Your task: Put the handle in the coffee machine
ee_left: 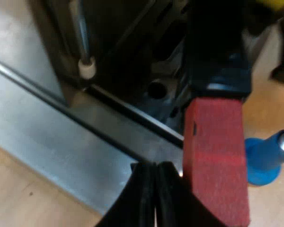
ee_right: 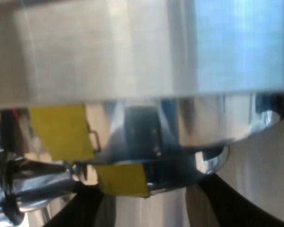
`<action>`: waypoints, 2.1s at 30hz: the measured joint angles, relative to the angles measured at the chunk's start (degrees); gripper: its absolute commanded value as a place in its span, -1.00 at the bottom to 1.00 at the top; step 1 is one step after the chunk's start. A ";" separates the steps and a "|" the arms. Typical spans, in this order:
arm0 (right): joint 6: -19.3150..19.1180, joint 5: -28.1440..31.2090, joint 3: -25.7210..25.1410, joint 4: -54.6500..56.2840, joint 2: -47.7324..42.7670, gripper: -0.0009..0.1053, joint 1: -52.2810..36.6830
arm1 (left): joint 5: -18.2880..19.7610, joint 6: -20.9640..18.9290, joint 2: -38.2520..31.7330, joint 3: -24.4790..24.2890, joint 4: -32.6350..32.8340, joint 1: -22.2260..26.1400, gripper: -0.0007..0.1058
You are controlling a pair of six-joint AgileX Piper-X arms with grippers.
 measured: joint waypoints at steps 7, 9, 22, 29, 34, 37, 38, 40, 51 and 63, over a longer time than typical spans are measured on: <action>-0.09 0.00 0.00 0.00 0.00 -0.28 0.00 | 1.16 4.23 -2.01 0.00 9.80 -3.75 -0.97; -0.09 0.00 0.00 -0.11 0.00 -0.28 0.00 | 1.16 4.83 -2.01 0.00 11.84 -4.91 -0.97; -0.09 0.31 0.42 -0.42 0.00 -0.28 -0.04 | 3.24 6.34 -2.01 0.00 18.29 -6.19 -0.97; -0.09 0.61 0.58 -0.42 0.00 -0.28 -0.04 | 5.09 6.34 -2.01 -0.05 19.13 -6.05 -0.97; -0.09 0.61 0.58 -0.54 0.00 -0.28 -0.04 | 5.58 6.43 -2.01 -0.05 19.23 -6.05 -0.97; -0.09 0.79 0.58 -0.50 0.00 -0.28 -0.16 | 6.01 6.43 -2.01 -0.16 19.85 -6.05 -0.97; -0.09 0.87 0.58 -0.50 0.00 -0.28 -0.15 | 6.10 6.43 -2.01 -0.14 20.16 -6.05 -0.97; -0.09 0.82 0.58 -0.50 0.00 -0.28 -0.15 | 6.11 6.59 -2.01 -0.27 20.31 -6.05 -0.97; 0.08 1.18 0.58 0.37 0.00 -0.28 -0.15 | 6.34 7.31 -2.01 -0.40 20.28 -6.05 -0.97; 0.33 1.55 0.58 2.36 -0.26 -0.28 -0.04 | 6.68 7.31 -2.01 -0.26 20.28 -6.05 -0.97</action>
